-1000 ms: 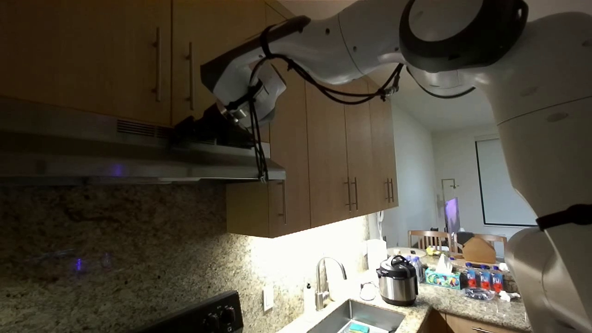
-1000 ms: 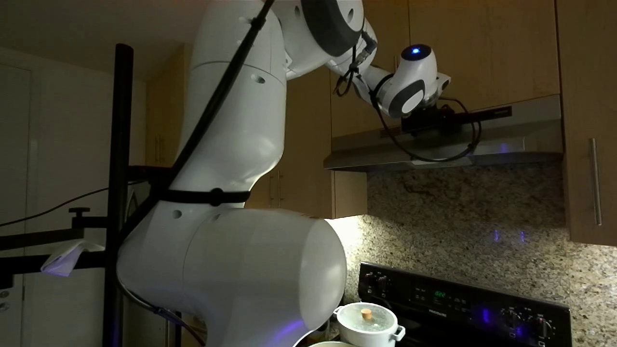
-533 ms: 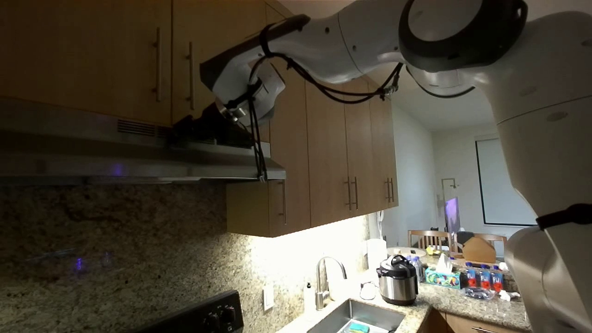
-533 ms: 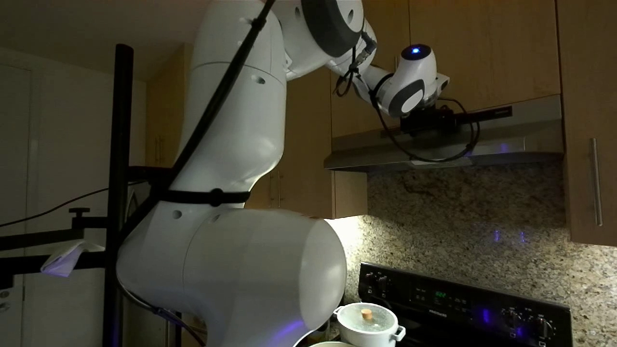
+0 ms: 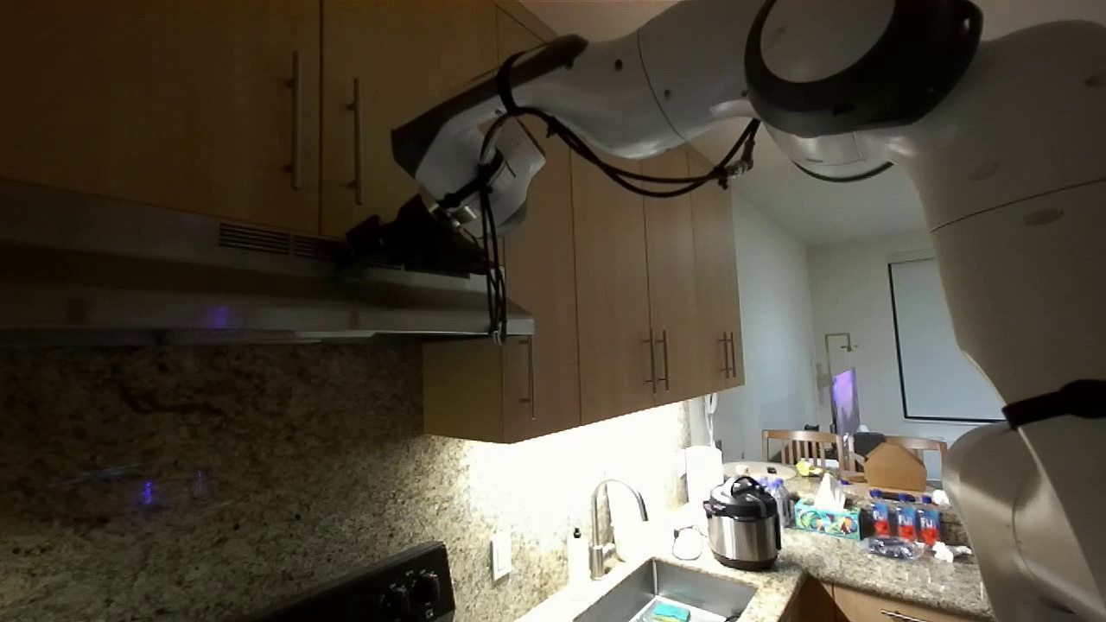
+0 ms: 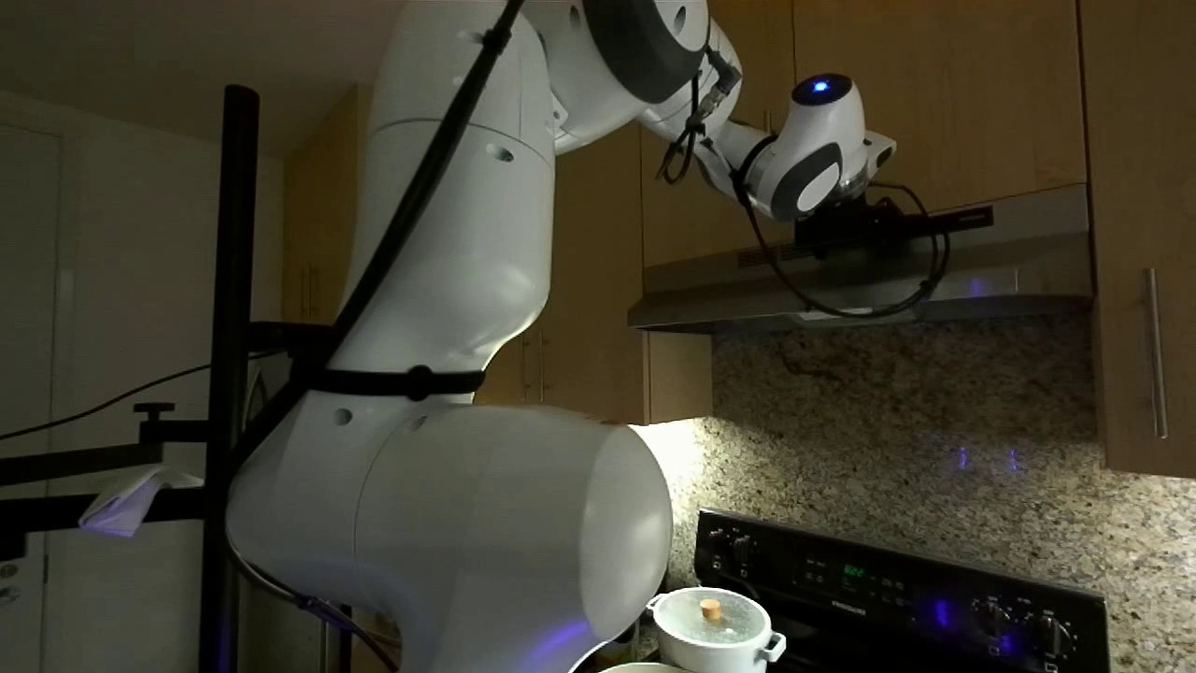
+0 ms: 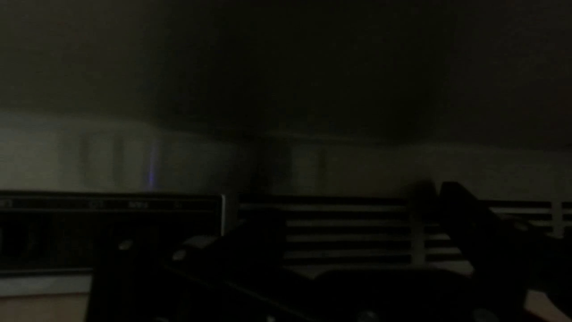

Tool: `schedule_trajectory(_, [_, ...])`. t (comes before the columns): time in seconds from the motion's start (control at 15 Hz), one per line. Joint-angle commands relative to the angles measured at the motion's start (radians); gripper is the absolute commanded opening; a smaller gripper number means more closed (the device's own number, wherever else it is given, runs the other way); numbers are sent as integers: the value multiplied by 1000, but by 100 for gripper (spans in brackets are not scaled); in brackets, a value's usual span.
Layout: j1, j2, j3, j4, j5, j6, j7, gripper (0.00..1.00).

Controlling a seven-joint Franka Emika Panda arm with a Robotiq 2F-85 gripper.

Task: Turn on the stove overhead light

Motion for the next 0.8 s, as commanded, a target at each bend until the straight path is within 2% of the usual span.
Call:
schedule_trajectory(0.0, [7,-21,-32,-28,-91,59,129,100])
schedule_trajectory(0.33, [18,-72,-58,-99,-268,147,381,100])
schedule_trajectory(0.4, [-168,-91,126,-120,-357,177,467,100])
schedule_trajectory(0.47, [-197,-103,140,-141,-412,212,526,100])
schedule_trajectory(0.53, [-92,-110,22,-153,-450,232,576,100])
schedule_trajectory(0.6, [-124,-110,42,-151,-482,237,615,100])
schedule_trajectory(0.67, [-259,-112,184,-146,-493,226,629,100])
schedule_trajectory(0.73, [-272,-113,201,-143,-507,216,646,100])
